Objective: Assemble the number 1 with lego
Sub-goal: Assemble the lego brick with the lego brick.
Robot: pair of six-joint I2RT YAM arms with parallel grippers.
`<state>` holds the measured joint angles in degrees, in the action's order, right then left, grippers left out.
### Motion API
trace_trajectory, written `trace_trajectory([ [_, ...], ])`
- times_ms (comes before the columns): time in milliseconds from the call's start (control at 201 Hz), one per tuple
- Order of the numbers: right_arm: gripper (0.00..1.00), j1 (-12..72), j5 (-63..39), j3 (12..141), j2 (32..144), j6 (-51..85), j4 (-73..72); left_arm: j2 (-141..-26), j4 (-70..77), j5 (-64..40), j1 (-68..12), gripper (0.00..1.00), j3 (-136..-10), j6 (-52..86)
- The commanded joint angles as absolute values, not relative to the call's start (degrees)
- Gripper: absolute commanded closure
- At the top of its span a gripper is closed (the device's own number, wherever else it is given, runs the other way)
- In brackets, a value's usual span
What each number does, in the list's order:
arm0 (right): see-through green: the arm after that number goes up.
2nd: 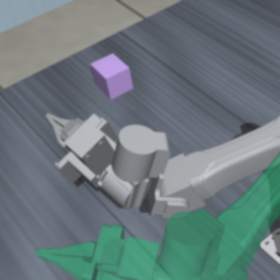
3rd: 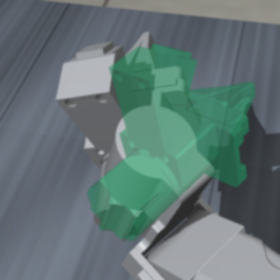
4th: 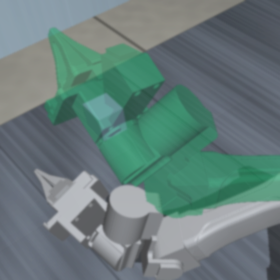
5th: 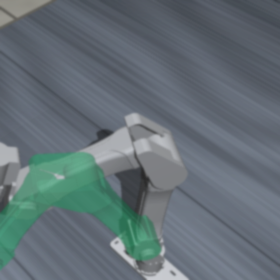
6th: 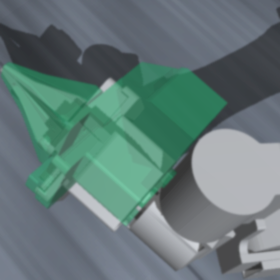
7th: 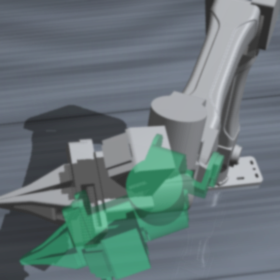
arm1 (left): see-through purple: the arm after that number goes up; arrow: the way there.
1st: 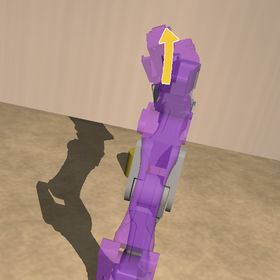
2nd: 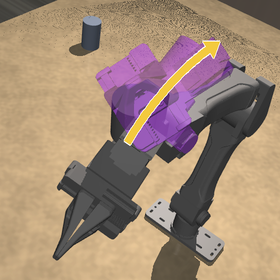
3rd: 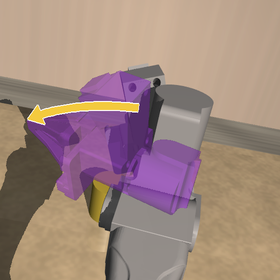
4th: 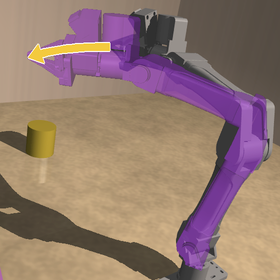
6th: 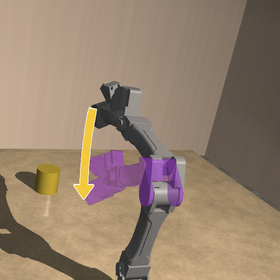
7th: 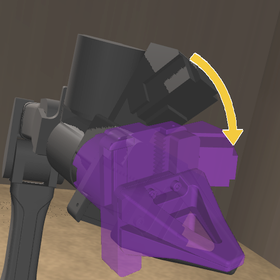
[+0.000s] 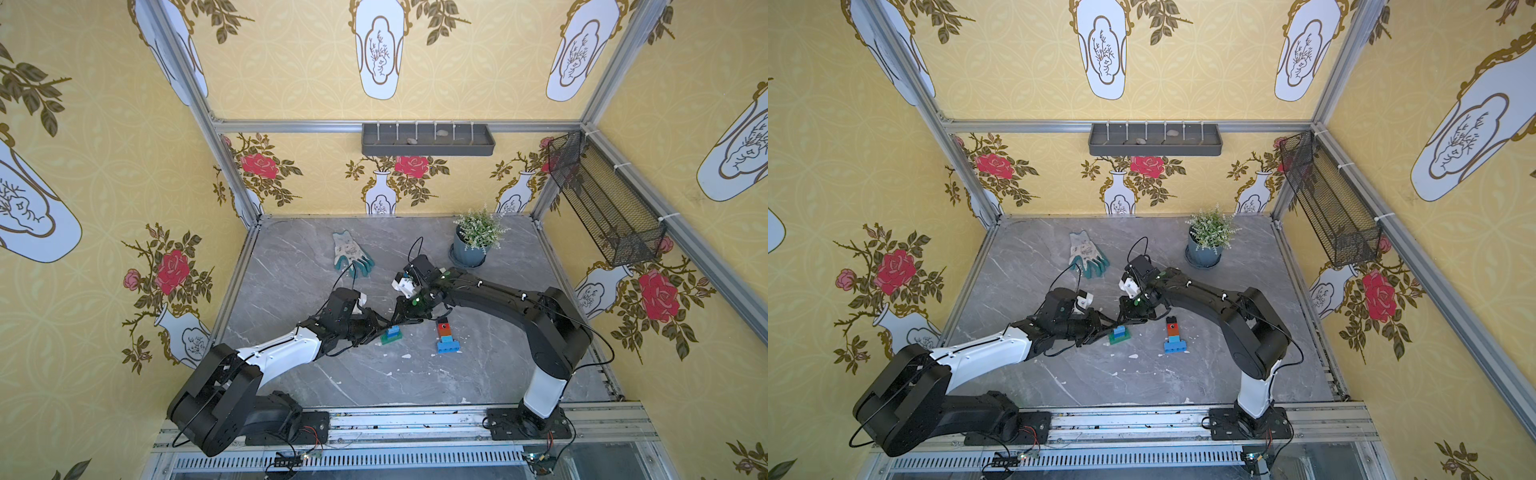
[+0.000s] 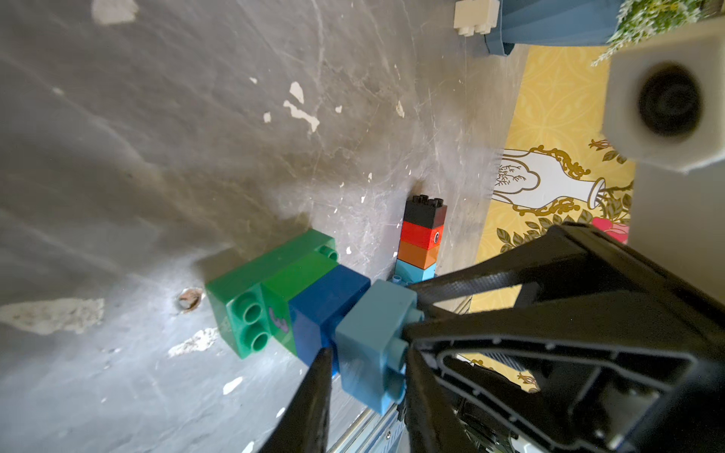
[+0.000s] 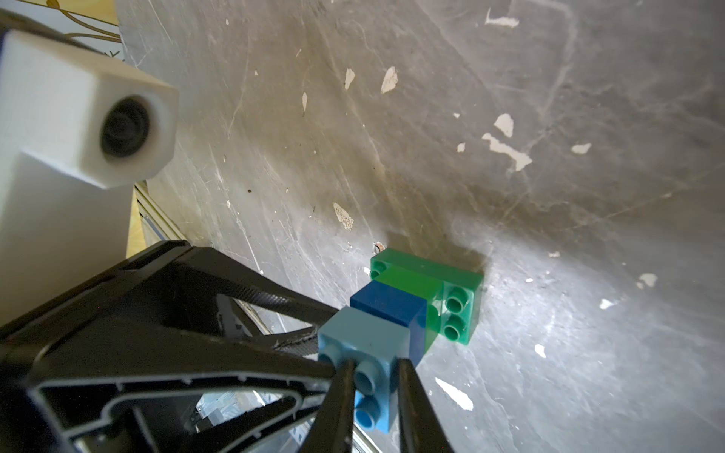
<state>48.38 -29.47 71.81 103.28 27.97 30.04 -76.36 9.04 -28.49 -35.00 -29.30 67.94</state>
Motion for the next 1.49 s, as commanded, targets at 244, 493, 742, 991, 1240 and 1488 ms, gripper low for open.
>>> trace_trajectory([
  [244,0.80,50.2,-28.0,73.7,105.0,25.9,33.4,-75.5,7.6,-27.1,-35.1,0.71,-26.9,68.7],
  [493,0.80,50.2,-27.7,73.6,104.9,25.9,33.4,-72.0,2.5,-24.3,-35.1,0.63,-27.8,67.4],
  [742,0.80,50.7,-25.6,73.9,105.5,25.0,35.3,-75.2,4.8,-26.0,-35.0,0.70,-26.4,67.8],
  [991,0.81,51.9,-22.6,74.7,106.5,23.4,38.0,-76.4,2.2,-25.6,-35.3,0.76,-25.1,65.7],
  [1240,0.82,52.6,-20.7,74.9,107.2,22.6,39.5,-78.2,-0.3,-25.0,-36.0,0.79,-24.3,63.3],
  [1488,0.83,53.2,-19.4,74.1,107.4,22.2,40.1,-80.2,-2.7,-23.9,-36.8,0.82,-24.9,61.4],
])
